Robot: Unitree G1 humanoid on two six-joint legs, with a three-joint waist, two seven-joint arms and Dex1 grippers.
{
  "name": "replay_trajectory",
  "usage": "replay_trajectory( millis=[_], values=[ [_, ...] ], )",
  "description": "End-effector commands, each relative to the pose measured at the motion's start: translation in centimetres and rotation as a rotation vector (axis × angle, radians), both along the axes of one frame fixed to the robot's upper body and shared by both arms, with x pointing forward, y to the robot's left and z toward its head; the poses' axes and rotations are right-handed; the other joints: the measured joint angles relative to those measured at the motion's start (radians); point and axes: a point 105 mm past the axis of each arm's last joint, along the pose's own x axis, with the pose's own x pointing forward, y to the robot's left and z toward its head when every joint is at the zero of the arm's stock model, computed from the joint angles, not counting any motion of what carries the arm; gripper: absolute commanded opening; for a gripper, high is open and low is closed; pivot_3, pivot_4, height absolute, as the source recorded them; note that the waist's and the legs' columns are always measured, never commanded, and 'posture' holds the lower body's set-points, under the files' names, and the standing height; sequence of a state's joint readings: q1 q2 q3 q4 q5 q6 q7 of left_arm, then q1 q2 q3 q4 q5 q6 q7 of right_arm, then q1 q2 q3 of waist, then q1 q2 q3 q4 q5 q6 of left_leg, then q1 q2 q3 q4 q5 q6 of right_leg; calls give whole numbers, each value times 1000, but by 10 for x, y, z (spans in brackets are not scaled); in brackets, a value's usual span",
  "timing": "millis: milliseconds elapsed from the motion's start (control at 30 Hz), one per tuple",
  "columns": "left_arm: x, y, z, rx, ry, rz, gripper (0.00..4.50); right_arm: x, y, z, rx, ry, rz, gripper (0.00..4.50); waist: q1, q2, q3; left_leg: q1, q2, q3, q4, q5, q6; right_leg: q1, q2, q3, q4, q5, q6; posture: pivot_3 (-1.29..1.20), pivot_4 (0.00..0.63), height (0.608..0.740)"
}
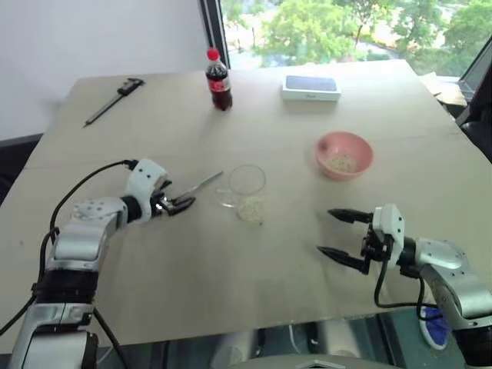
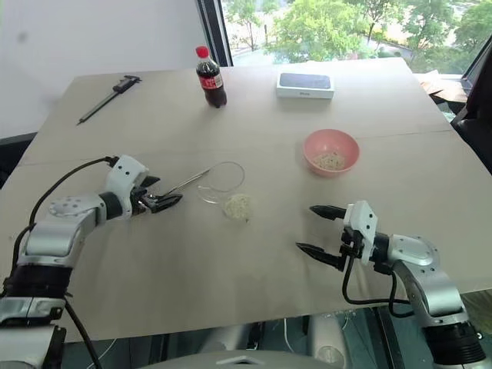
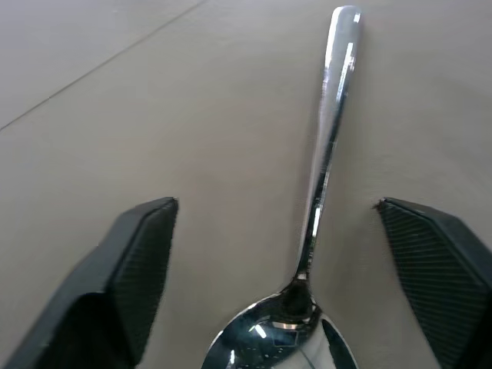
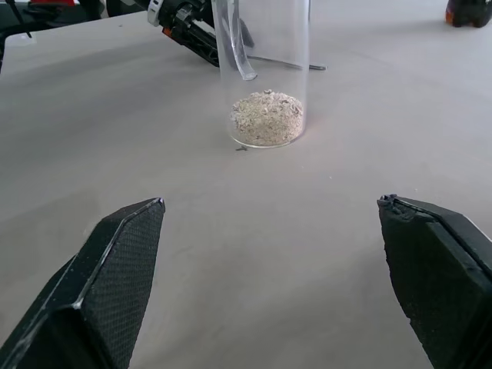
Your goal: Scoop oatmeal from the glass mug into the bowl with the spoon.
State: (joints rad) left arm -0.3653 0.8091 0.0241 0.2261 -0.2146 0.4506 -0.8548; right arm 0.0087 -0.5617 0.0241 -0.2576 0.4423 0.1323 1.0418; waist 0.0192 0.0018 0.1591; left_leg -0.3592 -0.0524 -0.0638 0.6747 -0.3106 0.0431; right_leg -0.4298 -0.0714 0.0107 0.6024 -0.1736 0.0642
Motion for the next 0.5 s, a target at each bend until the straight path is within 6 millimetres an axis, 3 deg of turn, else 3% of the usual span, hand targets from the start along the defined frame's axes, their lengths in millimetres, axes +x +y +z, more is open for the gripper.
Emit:
replay_trajectory(
  millis=[33,200,500],
  values=[
    [-16,6,-37,58,181,-43,2313,-3,2,11,17,-41,-1,4500,-4,0,0,1,0,0,1,0,0,0,0,1,2,0,0,0,150,740],
    [-27,14,-43,76,247,-63,130,-3,3,13,18,-43,-4,4500,-14,0,0,7,2,4,1,-1,3,2,2,4,7,-1,1,0,150,740],
    [-34,16,-43,42,188,-13,59,2,6,20,47,-53,16,4500,-39,2,-1,14,4,5,1,-2,4,8,3,6,7,-1,0,0,150,740]
  ],
)
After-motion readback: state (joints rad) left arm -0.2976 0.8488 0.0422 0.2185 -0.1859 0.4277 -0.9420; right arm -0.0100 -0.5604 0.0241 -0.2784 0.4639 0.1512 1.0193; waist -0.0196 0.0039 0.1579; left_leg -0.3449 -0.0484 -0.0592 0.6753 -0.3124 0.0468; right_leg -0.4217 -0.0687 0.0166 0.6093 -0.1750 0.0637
